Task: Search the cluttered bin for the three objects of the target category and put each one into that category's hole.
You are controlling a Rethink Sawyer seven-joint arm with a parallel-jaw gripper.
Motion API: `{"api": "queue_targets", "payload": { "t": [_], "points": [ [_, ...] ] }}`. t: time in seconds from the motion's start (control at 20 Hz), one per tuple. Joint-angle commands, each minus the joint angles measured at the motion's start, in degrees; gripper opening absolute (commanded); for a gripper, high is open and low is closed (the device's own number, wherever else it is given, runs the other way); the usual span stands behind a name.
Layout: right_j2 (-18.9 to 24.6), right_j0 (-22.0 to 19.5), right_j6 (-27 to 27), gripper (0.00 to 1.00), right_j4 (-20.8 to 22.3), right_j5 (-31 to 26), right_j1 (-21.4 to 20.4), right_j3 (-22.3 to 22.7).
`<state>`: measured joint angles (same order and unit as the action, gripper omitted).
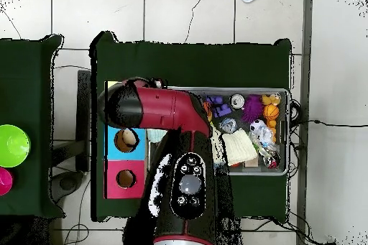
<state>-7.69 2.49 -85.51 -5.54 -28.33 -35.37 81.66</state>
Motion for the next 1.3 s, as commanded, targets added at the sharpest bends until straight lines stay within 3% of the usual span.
{"api": "queue_targets", "payload": {
  "t": [0.05,0.7,1.3],
  "points": [
    [4.0,-0.7,-7.9,0.0,2.1,2.2,2.8,7.7],
    [6.1,-1.7,-6.8,0.0,1.6,2.7,3.6,9.1],
    [5.3,-0.9,-8.0,0.0,1.1,0.8,4.1,9.2]
  ]
}}
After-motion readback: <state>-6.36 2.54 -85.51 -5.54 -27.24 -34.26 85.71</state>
